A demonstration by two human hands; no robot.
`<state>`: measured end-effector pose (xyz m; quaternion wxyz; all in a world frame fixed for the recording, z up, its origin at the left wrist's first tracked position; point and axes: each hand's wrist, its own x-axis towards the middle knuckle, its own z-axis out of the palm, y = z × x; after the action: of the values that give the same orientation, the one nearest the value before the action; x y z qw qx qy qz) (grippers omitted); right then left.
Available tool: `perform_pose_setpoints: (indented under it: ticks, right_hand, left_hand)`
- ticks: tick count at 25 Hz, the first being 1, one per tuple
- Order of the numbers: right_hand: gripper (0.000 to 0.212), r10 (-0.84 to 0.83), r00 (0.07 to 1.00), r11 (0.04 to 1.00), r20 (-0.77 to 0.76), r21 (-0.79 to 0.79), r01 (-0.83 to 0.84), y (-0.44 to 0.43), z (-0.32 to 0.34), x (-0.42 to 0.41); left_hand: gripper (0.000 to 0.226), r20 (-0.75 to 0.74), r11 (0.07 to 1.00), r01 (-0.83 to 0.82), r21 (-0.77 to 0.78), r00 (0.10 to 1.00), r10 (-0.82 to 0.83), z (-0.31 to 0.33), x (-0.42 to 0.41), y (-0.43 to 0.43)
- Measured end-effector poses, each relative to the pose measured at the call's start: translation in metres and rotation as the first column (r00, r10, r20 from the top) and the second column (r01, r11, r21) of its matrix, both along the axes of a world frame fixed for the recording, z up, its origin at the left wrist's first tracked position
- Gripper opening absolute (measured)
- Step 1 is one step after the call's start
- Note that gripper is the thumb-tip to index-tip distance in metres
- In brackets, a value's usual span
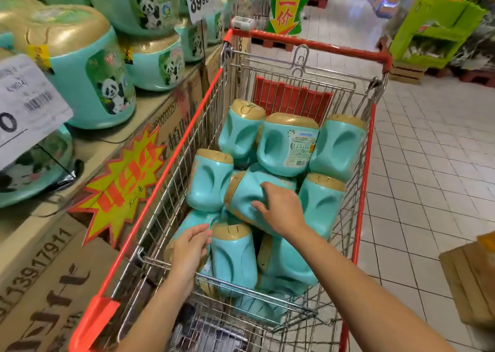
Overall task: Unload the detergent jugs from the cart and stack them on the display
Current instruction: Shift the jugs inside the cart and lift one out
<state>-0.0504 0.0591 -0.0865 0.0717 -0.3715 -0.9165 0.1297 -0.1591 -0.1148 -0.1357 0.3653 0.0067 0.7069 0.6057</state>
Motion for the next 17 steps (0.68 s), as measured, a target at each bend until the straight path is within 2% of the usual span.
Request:
perform_pose_setpoints:
  ticks: [1,3,6,8,9,11,13,14,15,17]
  right_hand:
    - [0.033,-0.007,1.0,0.999,0.011,0.052,0.006,0.002,-0.002,-0.003]
    - [0.032,-0.026,1.0,0.999,-0.014,0.045,0.027,0.007,-0.003,-0.004]
    - [0.038,-0.098,0.987,0.989,-0.129,-0.125,0.082,0.01,0.009,0.008]
    - [0.035,-0.19,0.942,0.959,-0.278,-0.26,0.116,0.01,0.025,0.024]
    - [0.027,-0.237,0.897,0.938,-0.373,-0.328,0.111,0.007,0.033,0.033]
    - [0.008,-0.376,0.737,0.854,-0.561,-0.519,0.041,-0.004,0.046,0.053]
    - [0.024,-0.527,0.57,0.727,-0.63,-0.682,-0.081,-0.023,0.054,0.071]
    - [0.031,-0.588,0.519,0.666,-0.62,-0.736,-0.124,-0.032,0.055,0.078]
    - [0.034,-0.635,0.49,0.613,-0.597,-0.775,-0.149,-0.041,0.055,0.083]
    - [0.034,-0.697,0.46,0.547,-0.55,-0.822,-0.155,-0.054,0.052,0.089]
  left_hand:
    - [0.018,-0.006,1.0,0.003,-0.011,1.0,-0.003,-0.001,0.001,-0.003]
    - [0.02,-0.008,1.0,0.0,-0.021,1.0,0.0,-0.003,0.001,-0.007]
    - [0.023,-0.027,1.0,-0.021,-0.011,0.999,0.021,0.004,0.003,-0.009]
    - [0.027,-0.021,1.0,0.007,0.018,1.0,-0.007,0.011,0.007,-0.005]
    - [0.031,-0.005,0.998,0.029,0.056,1.0,-0.029,0.015,0.012,-0.002]
    - [0.052,0.012,0.98,0.095,0.176,0.995,-0.098,0.022,0.026,0.003]
    - [0.085,0.061,0.934,0.136,0.33,0.984,-0.165,0.03,0.041,0.005]
    - [0.093,0.107,0.902,0.124,0.414,0.977,-0.183,0.033,0.046,0.005]
    - [0.092,0.15,0.865,0.095,0.492,0.97,-0.192,0.035,0.05,0.003]
    - [0.073,0.194,0.825,0.049,0.563,0.962,-0.19,0.039,0.056,-0.003]
